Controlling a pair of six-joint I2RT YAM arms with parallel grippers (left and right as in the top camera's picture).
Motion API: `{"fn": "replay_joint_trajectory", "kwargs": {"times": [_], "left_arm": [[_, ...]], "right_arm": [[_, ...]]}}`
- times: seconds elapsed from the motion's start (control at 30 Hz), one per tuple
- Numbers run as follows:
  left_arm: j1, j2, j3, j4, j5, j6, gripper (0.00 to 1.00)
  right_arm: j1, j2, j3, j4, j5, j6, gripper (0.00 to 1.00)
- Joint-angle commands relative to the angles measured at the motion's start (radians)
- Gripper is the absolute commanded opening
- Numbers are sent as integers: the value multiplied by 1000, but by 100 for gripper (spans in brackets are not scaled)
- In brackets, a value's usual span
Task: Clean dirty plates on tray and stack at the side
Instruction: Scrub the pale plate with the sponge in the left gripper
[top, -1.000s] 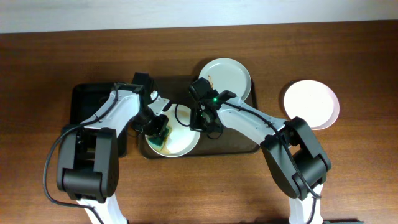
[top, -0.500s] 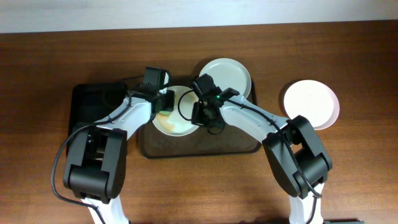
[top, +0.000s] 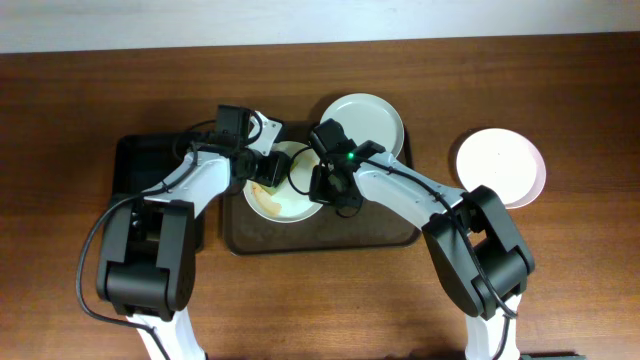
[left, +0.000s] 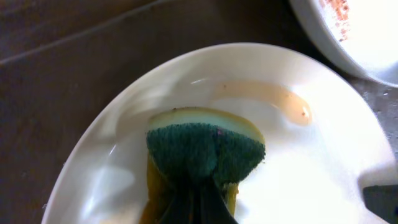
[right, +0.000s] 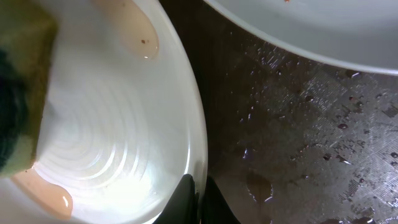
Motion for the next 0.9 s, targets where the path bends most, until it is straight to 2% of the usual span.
{"fn": "replay_joint_trajectory", "kwargs": {"times": [0.0,0.07,0.13,0.17,0.2,0.33,0.4,0.5,0.57,0.63,0.67,0.77,0.83,0.87], "left_arm": [[-1,33,-19,147,15,-37,0],[-1,33,-19,240,-120,-122,0],[-1,33,-19,262,-363,-263,1],[-1,33,-19,222,-414,-293,0],[-1,33,-19,116,-422,-298,0],[0,32,-19,-204,-405,-297,1],[0,32,-19,-311,-325,-201,1],[0,33,-19,-333,34,52,0],[0,33,-19,-321,159,130,1],[2,33,-19,-283,169,134,0],[8,33,-19,-250,136,70,0],[60,32,-19,-136,-170,-336,1],[90,32,-11,-99,-254,-469,1],[103,32,10,-108,-252,-512,0]], "right_arm": [[14,19,-5,3,-23,-37,4],[14,19,-5,3,-23,-37,4],[14,19,-5,3,-23,-40,4],[14,19,-5,3,-23,-40,4],[14,19,-5,3,-23,-40,4],[14,19,-5,4,-26,-52,4],[14,19,-5,5,-27,-52,4],[14,19,-5,7,-30,-52,4],[14,19,-5,7,-32,-55,4],[14,19,-5,7,-34,-55,4],[14,19,-5,7,-34,-55,4],[14,19,-5,6,-38,-56,4],[14,19,-5,6,-38,-56,4],[14,19,-5,6,-38,-56,4]]}}
